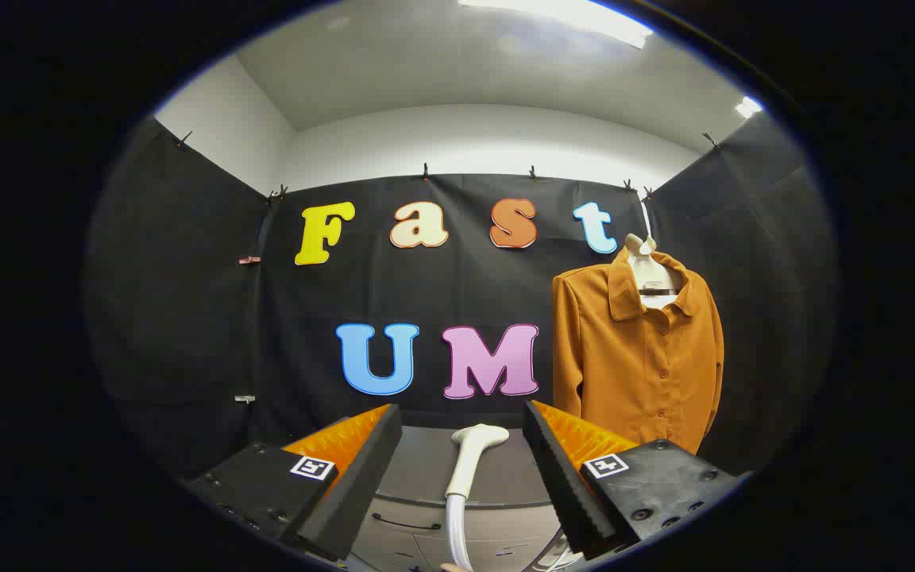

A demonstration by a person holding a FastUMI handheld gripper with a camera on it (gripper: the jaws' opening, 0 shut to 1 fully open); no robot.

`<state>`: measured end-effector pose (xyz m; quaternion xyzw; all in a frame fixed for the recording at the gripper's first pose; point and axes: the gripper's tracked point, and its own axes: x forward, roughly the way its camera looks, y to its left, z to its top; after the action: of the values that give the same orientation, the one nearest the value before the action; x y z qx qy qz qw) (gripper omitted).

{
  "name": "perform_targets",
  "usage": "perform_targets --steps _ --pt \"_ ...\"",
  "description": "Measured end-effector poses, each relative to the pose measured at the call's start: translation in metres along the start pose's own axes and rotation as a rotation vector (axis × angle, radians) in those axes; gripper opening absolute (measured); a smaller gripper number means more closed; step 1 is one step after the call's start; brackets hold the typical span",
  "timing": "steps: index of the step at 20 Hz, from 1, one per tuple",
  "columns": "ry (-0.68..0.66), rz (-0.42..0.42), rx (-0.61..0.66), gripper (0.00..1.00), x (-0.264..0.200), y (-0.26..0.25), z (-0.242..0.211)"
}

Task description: Iron the clothes twice with a garment steamer, once on the left side and once on the right side.

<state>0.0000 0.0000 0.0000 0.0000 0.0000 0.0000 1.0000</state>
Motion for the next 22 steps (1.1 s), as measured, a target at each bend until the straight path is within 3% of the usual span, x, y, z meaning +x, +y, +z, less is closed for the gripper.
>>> perform_targets --steps 22 --pt "0.009 0.000 0.001 0.98 -0.006 0.013 -0.007"
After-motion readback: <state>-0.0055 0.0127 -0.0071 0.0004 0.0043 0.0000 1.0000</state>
